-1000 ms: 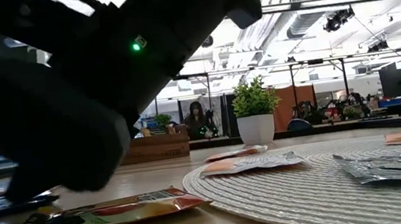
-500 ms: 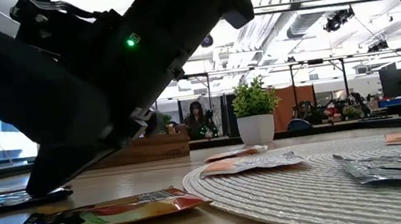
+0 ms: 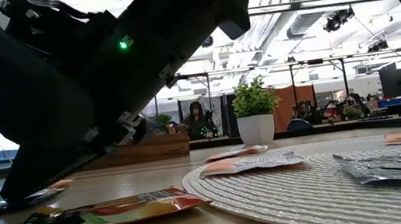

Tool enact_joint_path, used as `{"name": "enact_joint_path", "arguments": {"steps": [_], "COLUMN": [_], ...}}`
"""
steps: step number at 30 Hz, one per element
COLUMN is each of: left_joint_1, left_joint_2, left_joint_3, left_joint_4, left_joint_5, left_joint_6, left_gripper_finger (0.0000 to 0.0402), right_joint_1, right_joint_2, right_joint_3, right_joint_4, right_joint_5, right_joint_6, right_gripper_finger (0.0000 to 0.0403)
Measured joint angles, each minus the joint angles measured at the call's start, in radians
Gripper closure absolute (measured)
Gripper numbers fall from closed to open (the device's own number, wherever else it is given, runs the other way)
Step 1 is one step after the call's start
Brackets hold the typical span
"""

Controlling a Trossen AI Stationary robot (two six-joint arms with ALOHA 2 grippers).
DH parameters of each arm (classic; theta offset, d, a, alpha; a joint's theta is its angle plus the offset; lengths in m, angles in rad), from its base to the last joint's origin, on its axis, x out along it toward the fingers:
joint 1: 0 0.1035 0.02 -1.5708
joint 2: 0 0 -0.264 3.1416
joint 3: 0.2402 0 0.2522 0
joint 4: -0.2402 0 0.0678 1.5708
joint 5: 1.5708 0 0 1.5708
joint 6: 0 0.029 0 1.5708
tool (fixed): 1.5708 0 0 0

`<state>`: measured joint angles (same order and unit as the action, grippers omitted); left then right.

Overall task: Pick & Place Tea
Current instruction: Put the violet tea bag into the left section of the wooden organizer

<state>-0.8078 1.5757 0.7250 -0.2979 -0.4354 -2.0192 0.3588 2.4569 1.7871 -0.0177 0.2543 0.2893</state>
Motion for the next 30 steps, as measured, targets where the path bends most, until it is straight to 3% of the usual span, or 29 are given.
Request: {"name": "enact_joint_path", "arguments": {"steps": [7,15,22,26,30], "left_joint_1": [0.030,0.030,0.030,0.027,0.012], "left_joint_2": [-0.003,-0.002,0.001,0.002,0.002], "left_joint_3": [0.001,0.001,-0.002,-0.002,-0.002], "left_joint_4": [0.001,0.011,0.089,0.134,0.131], "left_joint_5": [0.089,0.098,0.145,0.226,0.226], "left_joint_6": [0.070,0.078,0.091,0.105,0.092], "left_gripper_finger": [0.0209,0.0209,0.0209,0.0209,0.0209], "right_joint_1": [0.016,0.035,0.032,0.032,0.032], "right_joint_2": [-0.011,-0.072,-0.072,-0.072,-0.072], "right_joint_3": [-0.004,-0.003,-0.004,-0.004,-0.004], "right_joint_4": [-0.003,-0.064,-0.247,-0.228,-0.223], "right_joint_5": [-0.008,0.114,0.102,0.099,0.013], "right_joint_6": [-0.091,-0.157,-0.049,-0.054,-0.033], "right_gripper_finger": [0.0403,0.0403,0.0403,0.0403,0.0403]}}
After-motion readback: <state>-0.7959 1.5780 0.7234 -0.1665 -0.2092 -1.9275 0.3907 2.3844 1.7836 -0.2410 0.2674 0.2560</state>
